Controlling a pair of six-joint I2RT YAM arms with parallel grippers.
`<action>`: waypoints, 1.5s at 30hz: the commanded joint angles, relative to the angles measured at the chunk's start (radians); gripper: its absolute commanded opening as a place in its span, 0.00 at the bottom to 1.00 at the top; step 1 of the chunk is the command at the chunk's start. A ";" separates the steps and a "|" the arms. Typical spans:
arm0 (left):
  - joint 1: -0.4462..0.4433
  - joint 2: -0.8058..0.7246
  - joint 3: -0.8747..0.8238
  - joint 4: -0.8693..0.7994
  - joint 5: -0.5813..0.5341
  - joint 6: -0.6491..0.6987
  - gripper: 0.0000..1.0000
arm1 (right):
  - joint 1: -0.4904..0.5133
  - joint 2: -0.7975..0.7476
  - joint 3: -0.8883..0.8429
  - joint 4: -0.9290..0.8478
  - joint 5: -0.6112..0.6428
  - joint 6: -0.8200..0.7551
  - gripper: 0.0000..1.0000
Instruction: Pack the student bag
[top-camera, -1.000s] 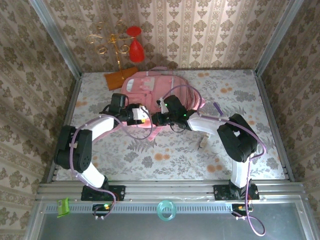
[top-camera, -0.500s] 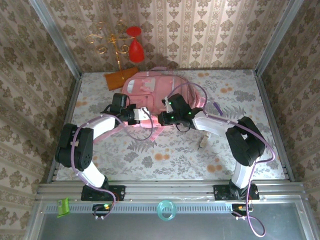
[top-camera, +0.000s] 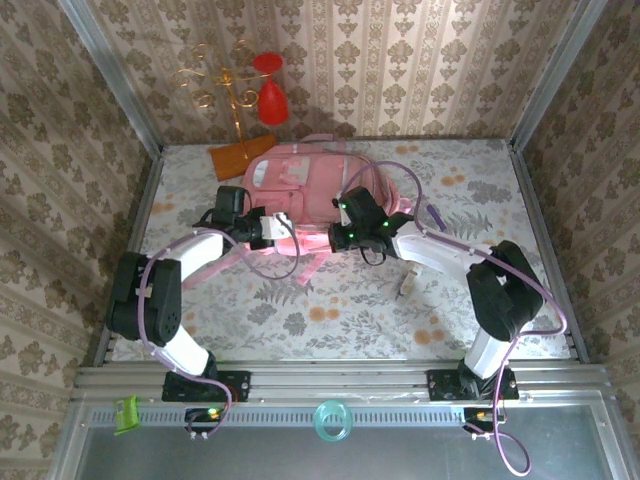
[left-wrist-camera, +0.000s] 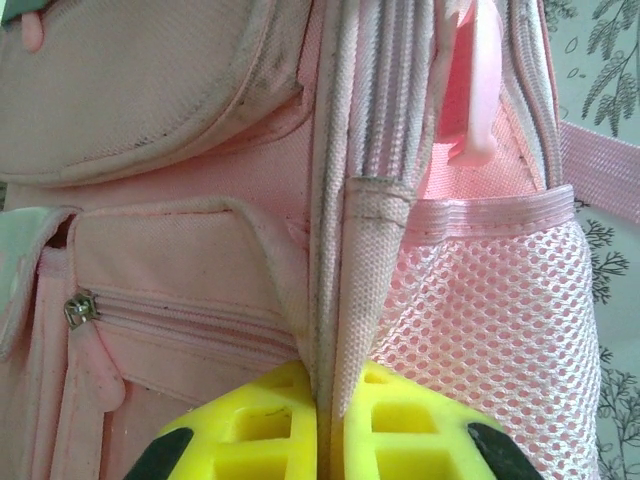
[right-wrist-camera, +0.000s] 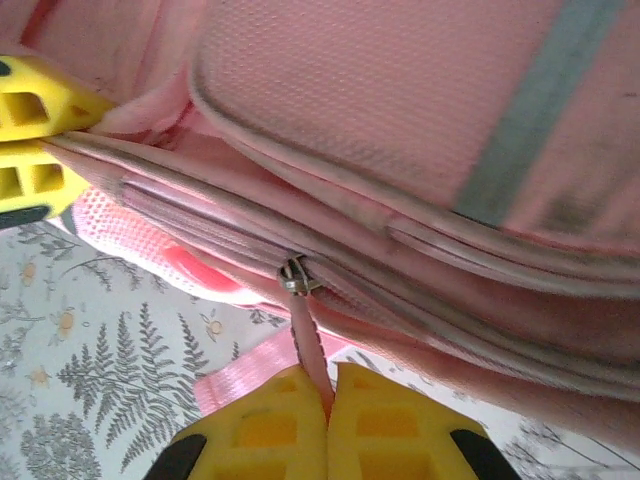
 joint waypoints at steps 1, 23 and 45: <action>0.059 -0.050 -0.001 -0.124 -0.008 0.024 0.00 | -0.032 -0.058 -0.019 -0.201 0.269 -0.019 0.00; 0.076 -0.140 -0.057 -0.106 0.152 -0.042 0.58 | -0.073 -0.127 -0.123 0.025 -0.201 0.006 0.00; 0.059 -0.104 -0.033 -0.113 0.166 -0.088 0.58 | 0.232 0.133 0.102 -0.161 0.385 0.123 0.44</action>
